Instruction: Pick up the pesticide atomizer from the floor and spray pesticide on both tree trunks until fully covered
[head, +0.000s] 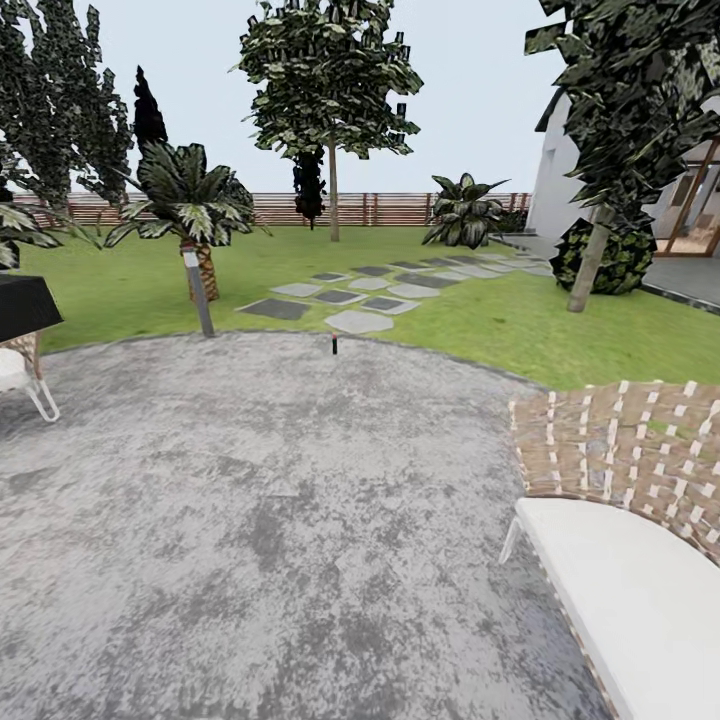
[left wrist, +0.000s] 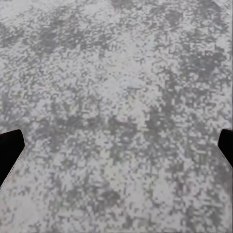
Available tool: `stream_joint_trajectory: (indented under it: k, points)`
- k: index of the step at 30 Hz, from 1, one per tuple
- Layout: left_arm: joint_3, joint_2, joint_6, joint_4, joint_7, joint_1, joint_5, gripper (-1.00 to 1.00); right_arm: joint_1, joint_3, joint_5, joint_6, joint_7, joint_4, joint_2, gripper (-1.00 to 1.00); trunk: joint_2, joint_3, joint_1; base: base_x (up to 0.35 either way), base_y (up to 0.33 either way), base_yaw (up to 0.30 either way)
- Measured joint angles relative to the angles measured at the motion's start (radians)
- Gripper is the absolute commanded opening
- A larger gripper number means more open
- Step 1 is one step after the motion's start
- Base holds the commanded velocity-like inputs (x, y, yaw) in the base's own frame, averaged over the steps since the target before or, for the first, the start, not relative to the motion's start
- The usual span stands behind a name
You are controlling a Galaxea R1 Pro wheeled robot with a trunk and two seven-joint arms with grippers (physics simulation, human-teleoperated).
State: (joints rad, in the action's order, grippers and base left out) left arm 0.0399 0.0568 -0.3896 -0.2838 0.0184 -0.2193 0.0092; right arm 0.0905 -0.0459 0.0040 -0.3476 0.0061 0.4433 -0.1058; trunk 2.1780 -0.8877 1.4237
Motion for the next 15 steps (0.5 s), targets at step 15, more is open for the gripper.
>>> stream_joint_trajectory:
  k: [15]
  points:
    - [0.0, 0.0, 0.0, 0.0, 0.0, 0.0, 0.0, 1.0, 0.0, 0.0, -0.001, 0.0, 0.0, 0.0, 0.0, 1.0, 0.0, 0.0, 0.0, 0.338, 0.0, 0.051]
